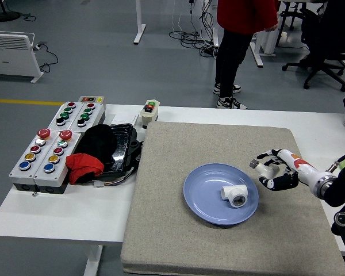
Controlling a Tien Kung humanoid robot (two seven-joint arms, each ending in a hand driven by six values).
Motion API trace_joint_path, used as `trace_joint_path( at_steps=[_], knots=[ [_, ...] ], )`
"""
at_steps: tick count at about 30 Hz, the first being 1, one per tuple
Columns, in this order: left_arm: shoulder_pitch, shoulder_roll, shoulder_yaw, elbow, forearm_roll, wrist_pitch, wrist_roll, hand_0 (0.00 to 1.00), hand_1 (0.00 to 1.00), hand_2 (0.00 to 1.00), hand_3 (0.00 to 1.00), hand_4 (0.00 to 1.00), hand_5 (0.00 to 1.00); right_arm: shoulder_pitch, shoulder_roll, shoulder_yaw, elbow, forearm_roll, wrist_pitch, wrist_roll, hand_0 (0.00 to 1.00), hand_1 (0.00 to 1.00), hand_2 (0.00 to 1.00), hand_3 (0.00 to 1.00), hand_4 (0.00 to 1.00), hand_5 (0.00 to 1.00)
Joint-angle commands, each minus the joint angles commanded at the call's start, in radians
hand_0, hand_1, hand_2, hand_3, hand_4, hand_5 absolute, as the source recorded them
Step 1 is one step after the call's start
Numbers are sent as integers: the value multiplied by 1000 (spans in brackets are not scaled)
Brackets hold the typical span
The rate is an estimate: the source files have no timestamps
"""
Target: Pick pipe place plate twice
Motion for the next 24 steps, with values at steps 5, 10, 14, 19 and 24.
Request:
trace_joint_path(
  at_steps=[5,10,14,19,24],
  knots=[
    [0,0,1,0,-2,0,-1,626,589,517,577,207,998,25,5,-95,18,31,-10,7,286,450,576,747,624,169],
    [1,1,1,0,-2,0,-1,626,589,517,577,207,998,47,15,-180,10,37,-20,19,286,450,576,747,624,169],
    [2,1,-1,0,1,1,0,625,588,516,577,207,998,65,24,-238,-12,28,-33,30,388,527,598,746,623,168],
    [3,2,-4,0,6,1,2,625,586,515,576,207,998,79,33,-289,-47,13,-50,49,650,689,739,768,624,173],
    [4,3,-6,0,8,1,3,625,586,514,577,207,998,80,34,-305,-62,-11,-46,73,854,816,944,849,645,187]
  ],
)
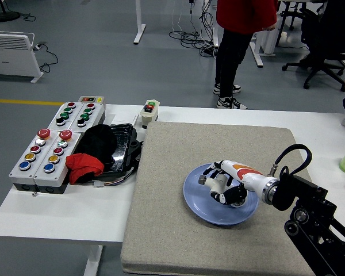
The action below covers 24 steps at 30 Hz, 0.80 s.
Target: Pick pipe place plate twice
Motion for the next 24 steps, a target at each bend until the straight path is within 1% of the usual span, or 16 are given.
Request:
trace_joint_path(
  at_steps=[4,5,10,11,15,20,23,24],
  knots=[
    [1,0,-2,0,2,0,1,625,586,514,577,207,998,0,-1,-6,3,-10,8,19,854,816,944,849,645,187],
    [1,0,-2,0,3,0,1,625,587,514,577,207,998,0,-1,-7,3,-11,11,21,967,886,998,943,689,219],
    [3,0,-4,0,6,0,2,625,587,514,577,207,998,-2,0,-10,4,-8,25,35,967,886,998,943,689,219],
    [4,0,-5,0,7,0,2,625,587,514,576,207,998,-2,0,-11,4,-7,29,35,990,901,998,971,690,216],
    [4,1,-3,0,5,-1,2,625,587,514,576,207,998,-4,0,-8,5,-5,25,33,990,901,998,971,690,216],
    [2,1,1,0,-3,0,-1,625,584,514,576,207,998,-6,3,17,6,3,-9,34,998,907,998,978,677,210],
    [0,1,3,0,-5,0,-2,625,584,513,576,208,998,-12,6,44,5,32,-57,35,998,905,998,974,663,217],
    [0,1,4,1,-6,0,-3,625,584,513,576,208,998,-14,7,53,5,49,-80,35,998,905,998,974,663,217]
  ],
)
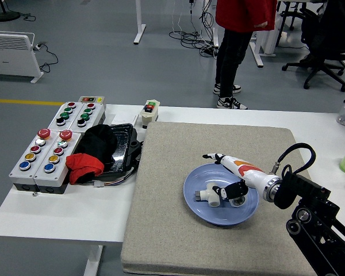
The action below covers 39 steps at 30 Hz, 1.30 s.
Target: Pick pipe place plate twice
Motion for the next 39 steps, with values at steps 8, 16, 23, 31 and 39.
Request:
trace_joint_path(
  at_steps=[8,16,23,31,39],
  knots=[
    [-2,-1,0,1,0,-1,0,625,583,513,577,208,998,-46,8,138,-7,245,-224,62,973,889,998,965,667,274],
    [-2,-1,-2,1,3,-1,1,625,583,512,576,208,998,-105,17,298,20,575,-334,71,929,881,983,946,618,315],
    [-2,-2,-3,0,5,-2,2,625,584,513,577,209,998,-156,26,466,38,867,-394,29,876,831,919,877,579,496],
    [-1,-4,-6,0,11,-4,3,625,586,518,576,208,998,-189,31,590,50,1210,-400,30,862,821,896,860,576,532],
    [-1,-4,-6,0,12,-4,3,625,587,518,577,208,998,-205,34,628,52,1345,-411,23,856,815,886,853,566,551]
  ],
)
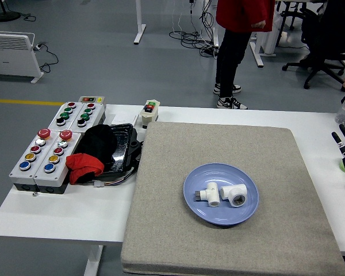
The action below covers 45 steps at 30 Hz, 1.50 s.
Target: Pick pipe place plate twice
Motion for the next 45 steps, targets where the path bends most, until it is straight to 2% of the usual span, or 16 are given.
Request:
trace_joint_path(
  at_steps=[32,45],
  knots=[
    [7,-1,-10,0,16,-2,6,626,593,525,577,208,998,-20,2,-2,-8,22,-10,-6,851,809,874,836,549,584],
    [9,0,-10,-1,20,-3,7,626,594,526,577,208,998,-36,2,-30,-32,2,15,30,852,810,874,840,550,589]
  ],
)
